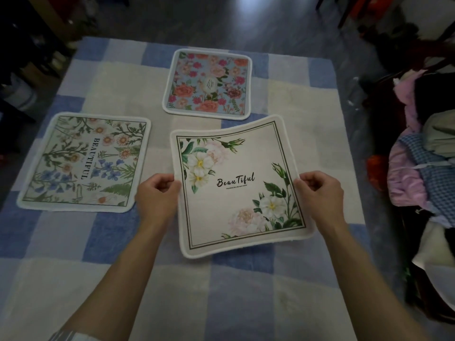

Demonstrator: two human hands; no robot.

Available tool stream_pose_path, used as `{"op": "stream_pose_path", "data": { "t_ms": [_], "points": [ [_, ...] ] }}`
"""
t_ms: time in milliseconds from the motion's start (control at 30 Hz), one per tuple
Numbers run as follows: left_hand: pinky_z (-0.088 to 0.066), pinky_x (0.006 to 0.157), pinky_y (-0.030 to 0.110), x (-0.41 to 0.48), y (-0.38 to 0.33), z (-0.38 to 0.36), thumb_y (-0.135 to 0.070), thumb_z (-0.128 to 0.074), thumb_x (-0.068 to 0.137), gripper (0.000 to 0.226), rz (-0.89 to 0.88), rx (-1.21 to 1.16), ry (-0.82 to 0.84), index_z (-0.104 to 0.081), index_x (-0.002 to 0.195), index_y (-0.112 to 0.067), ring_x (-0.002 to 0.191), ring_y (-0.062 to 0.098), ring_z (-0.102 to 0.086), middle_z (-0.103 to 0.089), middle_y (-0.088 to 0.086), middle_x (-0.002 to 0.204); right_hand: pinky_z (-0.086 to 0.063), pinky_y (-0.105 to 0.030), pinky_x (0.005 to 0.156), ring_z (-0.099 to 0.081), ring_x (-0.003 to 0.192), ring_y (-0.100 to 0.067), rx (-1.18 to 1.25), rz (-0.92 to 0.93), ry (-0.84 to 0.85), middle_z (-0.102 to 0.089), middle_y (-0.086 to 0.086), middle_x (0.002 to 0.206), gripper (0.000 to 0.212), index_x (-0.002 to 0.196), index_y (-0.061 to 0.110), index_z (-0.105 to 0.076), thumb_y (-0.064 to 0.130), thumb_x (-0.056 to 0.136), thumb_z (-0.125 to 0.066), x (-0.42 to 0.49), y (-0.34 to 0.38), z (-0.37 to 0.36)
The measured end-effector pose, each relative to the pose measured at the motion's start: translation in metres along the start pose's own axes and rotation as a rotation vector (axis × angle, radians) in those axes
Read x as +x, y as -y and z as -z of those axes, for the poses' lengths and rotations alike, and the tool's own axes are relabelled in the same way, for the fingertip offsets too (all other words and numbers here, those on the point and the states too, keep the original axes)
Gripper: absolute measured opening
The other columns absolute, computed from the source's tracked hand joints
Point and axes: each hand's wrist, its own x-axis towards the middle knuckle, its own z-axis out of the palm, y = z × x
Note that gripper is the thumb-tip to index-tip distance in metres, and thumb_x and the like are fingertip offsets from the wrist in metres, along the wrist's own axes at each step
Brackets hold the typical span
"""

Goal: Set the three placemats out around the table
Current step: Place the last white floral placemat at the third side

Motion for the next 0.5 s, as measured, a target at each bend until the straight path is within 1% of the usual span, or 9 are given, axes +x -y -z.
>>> {"op": "stream_pose_path", "data": {
  "t_ms": [67, 167, 233, 333, 467, 500],
  "points": [
    [-0.060, 0.068, 0.035, -0.007, -0.004, 0.006, -0.011, -0.074, 0.079, 0.013, -0.028, -0.016, 0.028, -0.073, 0.083, -0.023, 0.066, 0.011, -0.065, -0.071, -0.003, 0.074, -0.053, -0.020, 0.069, -0.066, 0.073, -0.004, 0.007, 0.010, -0.040, -0.070, 0.009, 0.077, 0.004, 0.087, 0.024, -0.071, 0.020, 0.085, -0.073, -0.020, 0.001, 0.009],
    [-0.059, 0.069, 0.037, -0.020, -0.009, 0.017, -0.009, -0.074, 0.079, 0.016, -0.074, -0.045, 0.072, -0.071, 0.081, -0.024, 0.065, 0.013, -0.063, -0.070, -0.001, 0.073, -0.052, -0.021, 0.066, -0.066, 0.072, -0.005, 0.018, 0.026, -0.073, -0.070, 0.009, 0.077, 0.006, 0.086, 0.025, -0.070, 0.019, 0.085, -0.073, -0.049, 0.000, 0.022],
    [-0.058, 0.068, 0.037, -0.031, -0.013, 0.026, -0.008, -0.074, 0.079, 0.018, -0.098, -0.061, 0.070, -0.070, 0.079, -0.026, 0.064, 0.011, -0.061, -0.069, -0.002, 0.072, -0.049, -0.021, 0.064, -0.065, 0.070, -0.006, 0.042, 0.040, -0.089, -0.070, 0.009, 0.075, 0.008, 0.084, 0.027, -0.070, 0.019, 0.085, -0.073, -0.065, 0.001, 0.030],
    [-0.059, 0.069, 0.035, -0.048, -0.018, 0.039, -0.009, -0.074, 0.080, 0.014, -0.122, -0.076, 0.071, -0.072, 0.083, -0.022, 0.065, 0.010, -0.062, -0.070, -0.001, 0.075, -0.048, -0.018, 0.063, -0.066, 0.069, -0.004, 0.084, 0.055, -0.115, -0.071, 0.009, 0.074, 0.009, 0.079, 0.029, -0.069, 0.022, 0.083, -0.073, -0.087, 0.002, 0.041],
    [-0.059, 0.069, 0.035, -0.071, -0.022, 0.061, -0.010, -0.074, 0.081, 0.012, -0.144, -0.090, 0.076, -0.073, 0.089, -0.019, 0.069, 0.012, -0.063, -0.071, 0.001, 0.077, -0.053, -0.022, 0.065, -0.068, 0.071, -0.008, 0.163, 0.073, -0.122, -0.072, 0.007, 0.076, 0.004, 0.083, 0.026, -0.072, 0.022, 0.083, -0.073, -0.113, 0.006, 0.052],
    [-0.059, 0.071, 0.036, -0.077, -0.024, 0.067, -0.010, -0.074, 0.081, 0.012, -0.146, -0.094, 0.074, -0.073, 0.090, -0.018, 0.070, 0.013, -0.064, -0.071, 0.002, 0.079, -0.052, -0.021, 0.064, -0.067, 0.070, -0.006, 0.178, 0.085, -0.129, -0.072, 0.007, 0.075, 0.004, 0.082, 0.025, -0.072, 0.022, 0.083, -0.074, -0.118, 0.008, 0.054]
  ]
}}
